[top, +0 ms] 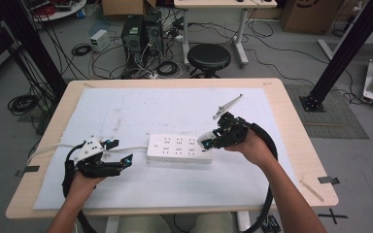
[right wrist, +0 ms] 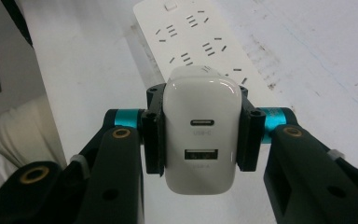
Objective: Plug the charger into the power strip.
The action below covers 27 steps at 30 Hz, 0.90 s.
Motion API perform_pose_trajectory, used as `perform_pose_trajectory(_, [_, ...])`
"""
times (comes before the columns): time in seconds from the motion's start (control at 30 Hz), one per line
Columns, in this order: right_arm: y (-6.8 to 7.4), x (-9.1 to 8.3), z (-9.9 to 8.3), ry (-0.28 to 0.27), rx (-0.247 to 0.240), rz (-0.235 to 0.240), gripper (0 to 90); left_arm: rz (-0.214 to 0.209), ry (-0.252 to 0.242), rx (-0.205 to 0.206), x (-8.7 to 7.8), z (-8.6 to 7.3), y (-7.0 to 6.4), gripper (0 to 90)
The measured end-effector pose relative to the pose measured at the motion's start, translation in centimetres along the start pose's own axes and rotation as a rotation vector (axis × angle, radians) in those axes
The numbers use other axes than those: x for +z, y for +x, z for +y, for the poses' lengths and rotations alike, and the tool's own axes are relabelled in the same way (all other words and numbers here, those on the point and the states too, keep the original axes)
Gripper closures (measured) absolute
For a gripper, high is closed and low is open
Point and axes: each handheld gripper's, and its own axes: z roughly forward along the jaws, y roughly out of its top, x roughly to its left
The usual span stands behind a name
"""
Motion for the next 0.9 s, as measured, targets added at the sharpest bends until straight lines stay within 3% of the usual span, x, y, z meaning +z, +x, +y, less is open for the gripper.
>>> perform_pose_trajectory(0.17, [0.4,-0.5,0.4,0.031,-0.031,-0.046,62.9,0.003,-0.003,-0.001,-0.2,0.0,-0.1,22.4])
perform_pose_trajectory(0.43, [0.7,-0.5,2.4,0.1,-0.116,-0.113,62.9,0.002,-0.007,0.0,-0.2,0.0,-0.2,22.4])
perform_pose_trajectory(0.9, [1.0,1.7,5.5,0.156,-0.198,-0.111,62.9,0.002,-0.012,-0.003,-0.2,0.0,-0.1,22.4])
